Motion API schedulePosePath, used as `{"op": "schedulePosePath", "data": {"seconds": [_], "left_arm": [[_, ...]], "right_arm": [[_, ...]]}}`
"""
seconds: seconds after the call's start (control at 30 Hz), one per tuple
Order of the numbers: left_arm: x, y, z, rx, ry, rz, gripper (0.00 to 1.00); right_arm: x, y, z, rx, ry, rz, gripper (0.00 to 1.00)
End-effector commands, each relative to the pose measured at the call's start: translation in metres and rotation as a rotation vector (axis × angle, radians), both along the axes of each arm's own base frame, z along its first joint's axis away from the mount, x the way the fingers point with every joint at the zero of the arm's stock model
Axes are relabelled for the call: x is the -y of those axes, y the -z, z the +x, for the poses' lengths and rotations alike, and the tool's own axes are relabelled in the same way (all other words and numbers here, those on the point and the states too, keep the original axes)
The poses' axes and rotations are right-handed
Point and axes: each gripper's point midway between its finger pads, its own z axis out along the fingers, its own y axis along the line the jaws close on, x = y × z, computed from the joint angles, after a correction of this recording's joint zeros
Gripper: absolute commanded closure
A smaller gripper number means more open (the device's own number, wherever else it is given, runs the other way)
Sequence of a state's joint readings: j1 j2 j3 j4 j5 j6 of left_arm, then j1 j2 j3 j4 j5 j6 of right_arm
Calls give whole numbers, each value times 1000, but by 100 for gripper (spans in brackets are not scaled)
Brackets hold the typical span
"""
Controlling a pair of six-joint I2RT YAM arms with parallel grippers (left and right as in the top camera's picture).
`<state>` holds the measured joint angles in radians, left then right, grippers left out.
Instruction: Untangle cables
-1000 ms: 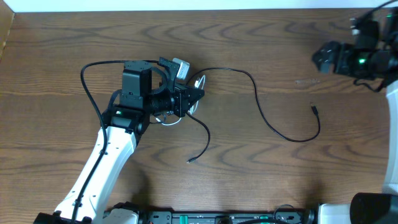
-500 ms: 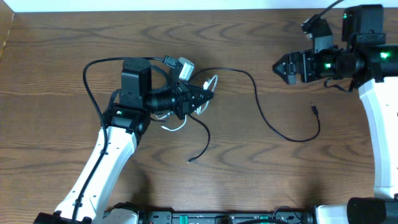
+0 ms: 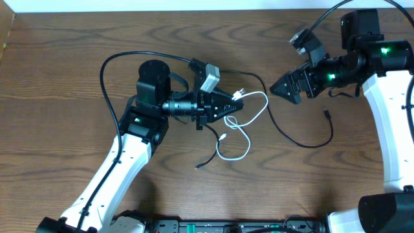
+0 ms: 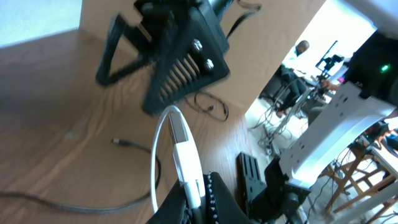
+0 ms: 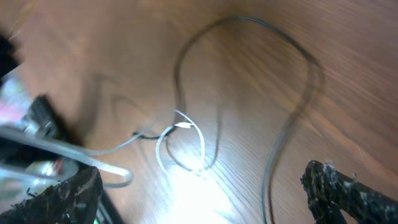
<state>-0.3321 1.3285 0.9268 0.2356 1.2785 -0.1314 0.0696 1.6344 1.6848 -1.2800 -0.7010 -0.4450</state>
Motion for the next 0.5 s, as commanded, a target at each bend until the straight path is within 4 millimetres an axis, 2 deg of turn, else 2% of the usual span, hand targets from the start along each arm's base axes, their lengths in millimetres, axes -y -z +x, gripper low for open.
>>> {"op": "schedulePosePath", "data": {"seconds": [0.0, 0.1, 0.27, 0.47], "left_arm": [[1, -11, -4, -11, 33, -30, 92], [1, -17, 0, 22, 18, -44, 92], [-5, -16, 10, 19, -29, -40, 92], [-6, -16, 14, 17, -48, -39, 92]], "right_arm": [[-20, -15, -8, 94, -166, 116, 1], [-23, -18, -14, 104, -204, 141, 1], [-29, -23, -31, 115, -289, 188, 1], [-29, -23, -32, 112, -295, 193, 1]]}}
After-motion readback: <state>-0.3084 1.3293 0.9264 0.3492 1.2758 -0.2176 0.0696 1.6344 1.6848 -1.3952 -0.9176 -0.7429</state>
